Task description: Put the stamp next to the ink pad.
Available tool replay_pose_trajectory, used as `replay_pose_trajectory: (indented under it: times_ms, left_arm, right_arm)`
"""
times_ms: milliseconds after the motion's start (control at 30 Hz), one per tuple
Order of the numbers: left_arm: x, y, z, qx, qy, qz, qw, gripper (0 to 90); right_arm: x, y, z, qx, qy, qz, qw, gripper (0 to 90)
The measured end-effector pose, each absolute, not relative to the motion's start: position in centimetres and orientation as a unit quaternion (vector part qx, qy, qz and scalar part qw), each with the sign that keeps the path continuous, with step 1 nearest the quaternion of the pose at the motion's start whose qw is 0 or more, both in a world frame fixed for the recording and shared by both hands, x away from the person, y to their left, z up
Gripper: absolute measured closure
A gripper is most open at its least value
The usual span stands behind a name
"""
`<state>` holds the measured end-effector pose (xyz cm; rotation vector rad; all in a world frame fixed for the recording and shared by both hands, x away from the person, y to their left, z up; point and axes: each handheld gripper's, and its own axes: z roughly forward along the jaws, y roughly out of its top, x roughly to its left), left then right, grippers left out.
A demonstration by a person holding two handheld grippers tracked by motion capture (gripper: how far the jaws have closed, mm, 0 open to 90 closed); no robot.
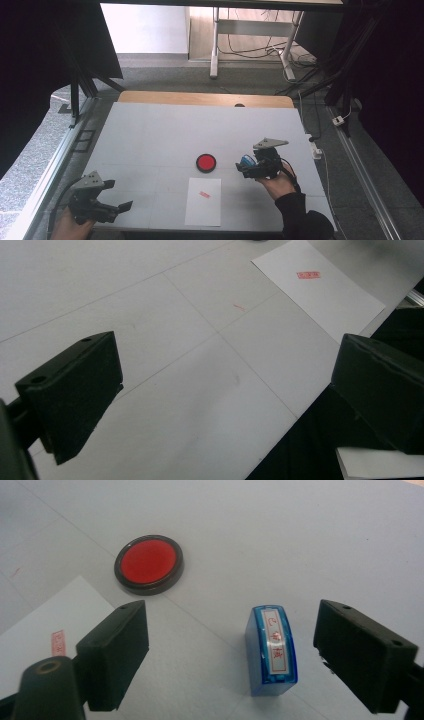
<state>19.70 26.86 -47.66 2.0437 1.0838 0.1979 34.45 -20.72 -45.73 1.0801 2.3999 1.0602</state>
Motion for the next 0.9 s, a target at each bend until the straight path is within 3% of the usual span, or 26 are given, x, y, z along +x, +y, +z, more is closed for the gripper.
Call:
replay_pose_trajectory:
  times_ms: [300,900]
  left_arm:
    - [19.7,26.9,-47.7,0.807,0.429,0.078,0.399,0.1]
    - [19.7,26.9,-47.7,0.808,0.427,0.077,0.399,0.0]
  right_arm:
    - [33.5,-20.7,-45.4,0.374,0.840,0.365,0.145,2.3]
    - [30.1,-21.1,-44.0,0.360,0.835,0.381,0.168,0.0]
